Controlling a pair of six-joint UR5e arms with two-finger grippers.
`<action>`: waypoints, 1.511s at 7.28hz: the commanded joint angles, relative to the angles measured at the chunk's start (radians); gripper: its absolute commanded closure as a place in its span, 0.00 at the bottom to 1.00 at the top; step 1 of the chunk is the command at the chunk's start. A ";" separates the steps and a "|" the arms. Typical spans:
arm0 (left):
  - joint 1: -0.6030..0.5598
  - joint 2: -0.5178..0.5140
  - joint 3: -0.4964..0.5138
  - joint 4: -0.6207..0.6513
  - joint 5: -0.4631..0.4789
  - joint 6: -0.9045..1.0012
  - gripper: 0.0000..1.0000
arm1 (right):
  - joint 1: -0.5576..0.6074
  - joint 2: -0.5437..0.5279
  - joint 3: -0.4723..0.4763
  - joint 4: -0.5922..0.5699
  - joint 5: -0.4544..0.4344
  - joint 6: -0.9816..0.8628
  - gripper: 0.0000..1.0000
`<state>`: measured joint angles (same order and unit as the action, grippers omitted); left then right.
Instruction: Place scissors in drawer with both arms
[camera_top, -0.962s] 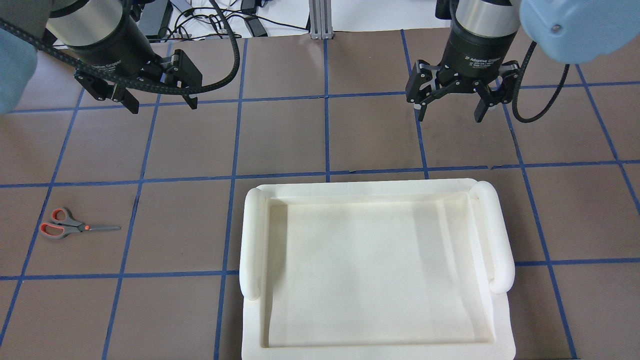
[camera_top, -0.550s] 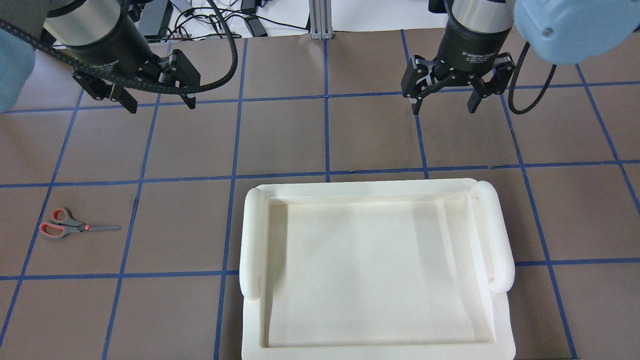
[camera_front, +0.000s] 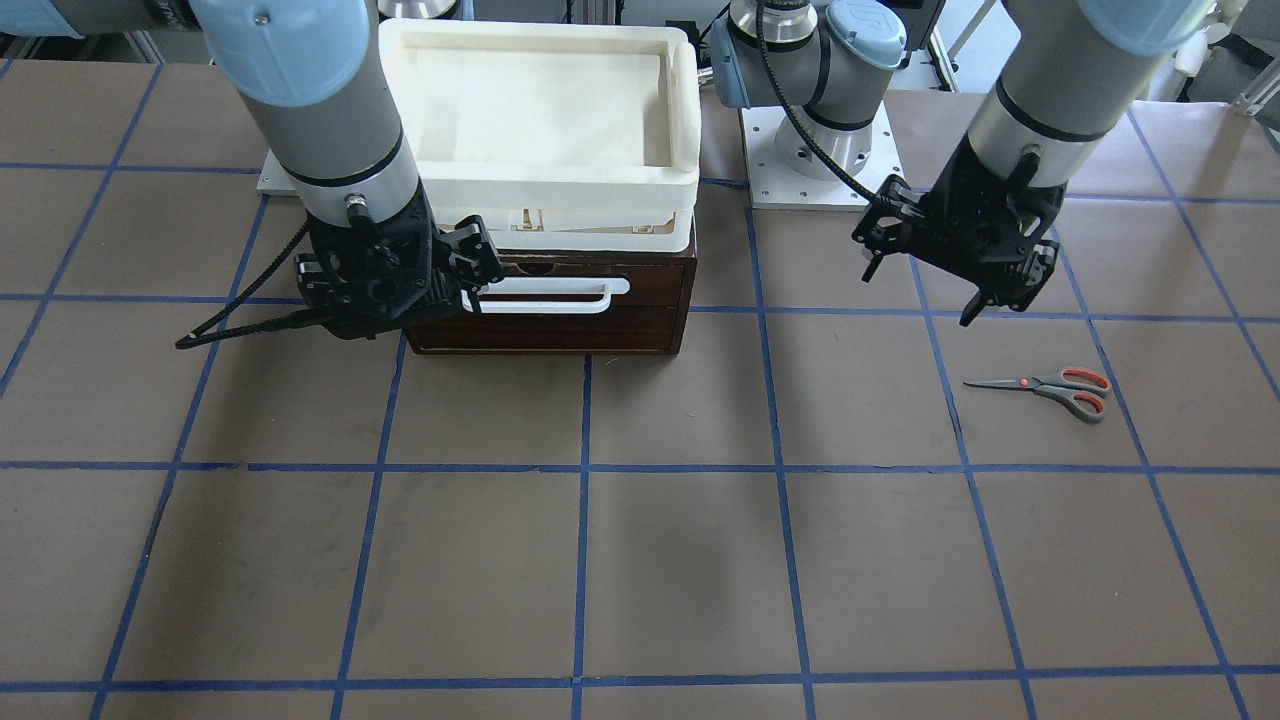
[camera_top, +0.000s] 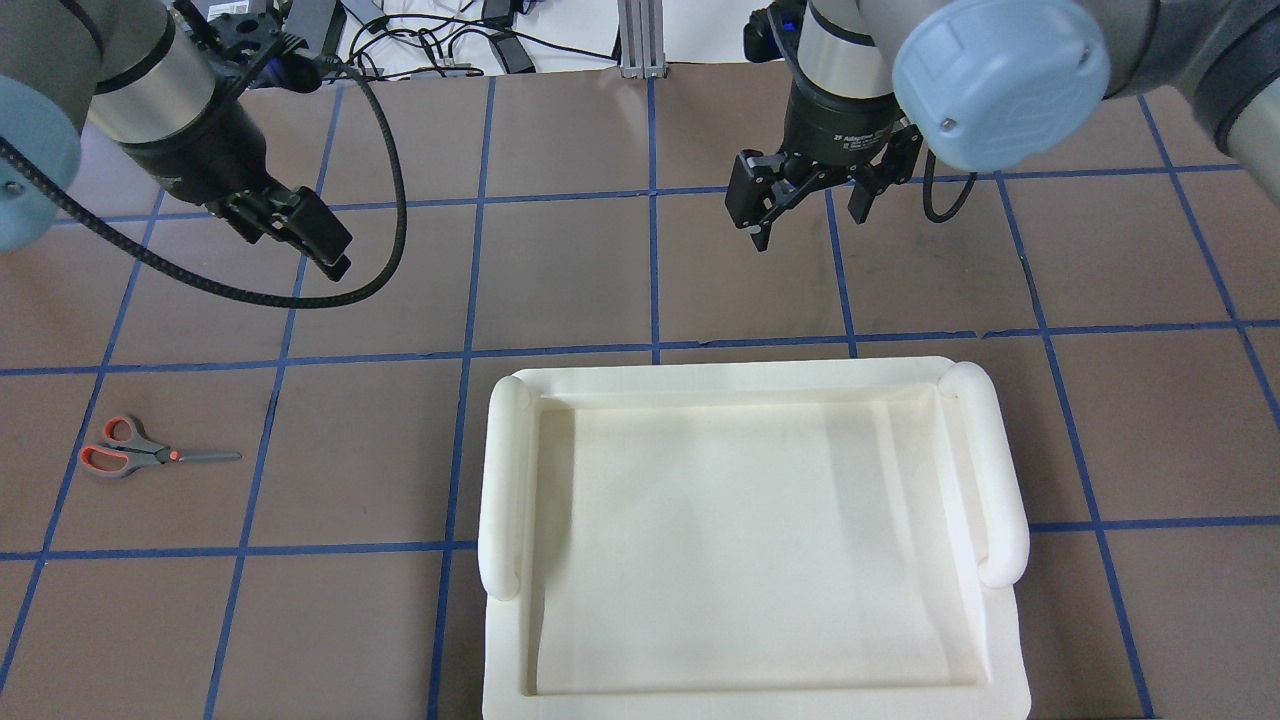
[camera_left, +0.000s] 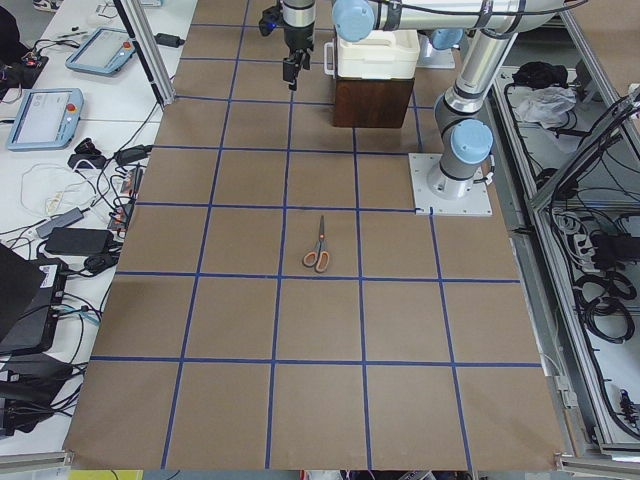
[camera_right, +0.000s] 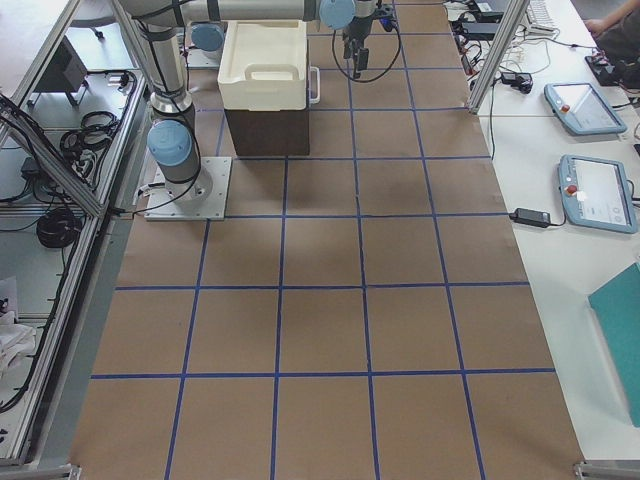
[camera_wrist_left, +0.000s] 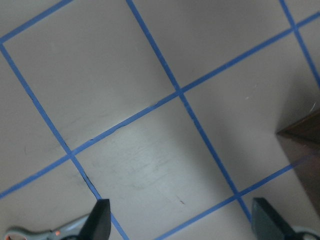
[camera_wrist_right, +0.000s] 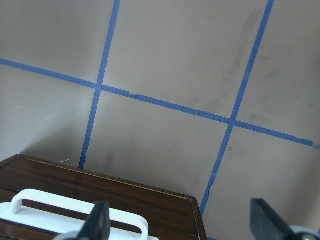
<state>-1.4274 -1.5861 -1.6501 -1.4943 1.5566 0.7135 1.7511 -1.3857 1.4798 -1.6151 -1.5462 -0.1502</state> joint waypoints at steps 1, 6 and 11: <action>0.149 -0.060 -0.068 0.048 0.008 0.441 0.00 | 0.017 0.030 0.005 -0.011 0.011 -0.199 0.00; 0.385 -0.150 -0.167 0.182 0.029 0.901 0.00 | 0.080 0.126 -0.024 0.072 -0.005 -0.218 0.00; 0.467 -0.281 -0.209 0.379 0.077 1.491 0.00 | 0.130 0.159 -0.010 0.059 0.011 -0.711 0.00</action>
<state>-0.9839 -1.8401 -1.8405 -1.1435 1.6095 2.0327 1.8775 -1.2256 1.4564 -1.5747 -1.5364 -0.7418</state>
